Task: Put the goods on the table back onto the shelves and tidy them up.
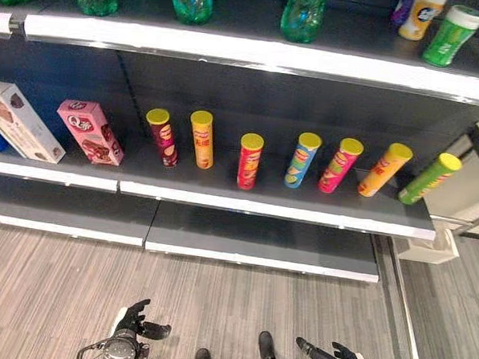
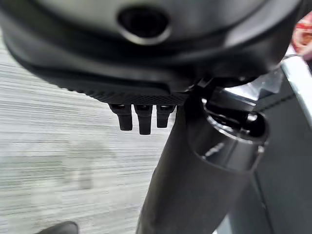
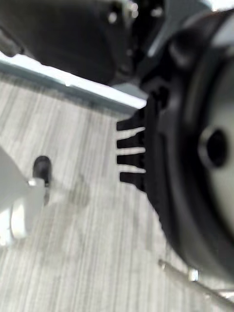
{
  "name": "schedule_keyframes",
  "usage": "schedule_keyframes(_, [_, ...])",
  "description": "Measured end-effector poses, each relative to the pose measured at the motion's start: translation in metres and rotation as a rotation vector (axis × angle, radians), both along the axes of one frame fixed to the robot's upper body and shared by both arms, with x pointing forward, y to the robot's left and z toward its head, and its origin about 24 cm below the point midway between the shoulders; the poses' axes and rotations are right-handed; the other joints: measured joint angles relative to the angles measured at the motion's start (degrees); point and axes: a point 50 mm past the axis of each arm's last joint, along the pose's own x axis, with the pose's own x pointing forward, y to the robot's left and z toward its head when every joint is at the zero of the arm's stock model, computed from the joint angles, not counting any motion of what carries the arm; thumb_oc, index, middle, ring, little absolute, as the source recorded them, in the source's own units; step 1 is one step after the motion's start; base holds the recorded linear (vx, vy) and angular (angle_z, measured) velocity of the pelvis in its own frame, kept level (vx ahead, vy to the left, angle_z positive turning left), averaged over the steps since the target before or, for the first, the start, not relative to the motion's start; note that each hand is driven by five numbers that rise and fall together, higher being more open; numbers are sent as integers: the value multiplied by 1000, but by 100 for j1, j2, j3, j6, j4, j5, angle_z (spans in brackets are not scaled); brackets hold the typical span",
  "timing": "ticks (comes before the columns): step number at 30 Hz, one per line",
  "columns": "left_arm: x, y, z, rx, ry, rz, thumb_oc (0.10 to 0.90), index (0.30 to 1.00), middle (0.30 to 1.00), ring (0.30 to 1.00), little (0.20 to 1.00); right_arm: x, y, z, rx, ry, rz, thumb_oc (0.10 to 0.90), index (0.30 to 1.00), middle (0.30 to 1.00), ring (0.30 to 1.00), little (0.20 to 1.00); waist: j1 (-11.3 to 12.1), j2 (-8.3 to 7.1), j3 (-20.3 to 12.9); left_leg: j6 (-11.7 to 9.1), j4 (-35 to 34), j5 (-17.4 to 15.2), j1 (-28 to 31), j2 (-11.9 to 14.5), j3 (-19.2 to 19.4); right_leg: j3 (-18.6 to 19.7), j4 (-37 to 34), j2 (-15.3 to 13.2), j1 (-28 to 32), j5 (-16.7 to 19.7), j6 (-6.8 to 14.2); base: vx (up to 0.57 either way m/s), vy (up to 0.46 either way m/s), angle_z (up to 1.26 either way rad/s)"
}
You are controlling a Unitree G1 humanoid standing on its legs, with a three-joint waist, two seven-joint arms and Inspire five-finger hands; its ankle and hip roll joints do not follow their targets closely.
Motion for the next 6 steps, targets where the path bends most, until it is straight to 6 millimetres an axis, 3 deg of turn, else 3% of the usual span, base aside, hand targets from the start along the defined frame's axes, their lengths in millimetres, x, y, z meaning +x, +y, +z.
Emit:
schedule_keyframes(1, [-2, 0, -1, -2, 9, -3, 800, 900, 900, 900, 900, 4, 2, 1, 6, -8, 7, 800, 900, 900, 900, 900, -7, -10, -3, 33, -12, -29, 18, -1, 103, -26, -3, 7, -35, 44, 81, -124, 43, -89])
schedule_keyframes(2, [-1, -2, -1, 2, 10, -18, 800, 900, 900, 900, 900, 11, 6, 1, 10, -21, 15, 800, 900, 900, 900, 900, 50, -55, 12, 50, 24, 61, 47, 37, 414, -352, 34, 50, -185, 310, 84, -66, 14, -89])
schedule_keyframes(3, [-2, -2, -2, 3, 20, -24, 800, 900, 900, 900, 900, 17, 9, 2, 14, -27, 34, 800, 900, 900, 900, 900, 58, -7, 50, 110, 17, 22, 43, 127, 499, -849, 7, 79, -271, 470, 193, -109, 2, -75])
schedule_keyframes(5, [-6, -7, -6, -12, 31, -19, 800, 900, 900, 900, 900, 15, 11, 1, 16, -18, 44, 800, 900, 900, 900, 900, 82, 59, 85, 210, 23, 78, 71, 224, 700, -1691, 328, -307, -209, 262, 172, -148, -25, -52])
schedule_keyframes(6, [-8, -7, -7, -13, 40, -15, 800, 900, 900, 900, 900, 11, 12, -2, 15, 2, 51, 800, 900, 900, 900, 900, 323, 194, 123, 179, 31, 101, 121, 436, 902, -2028, 1108, -499, -319, -46, 188, -114, -59, -84])
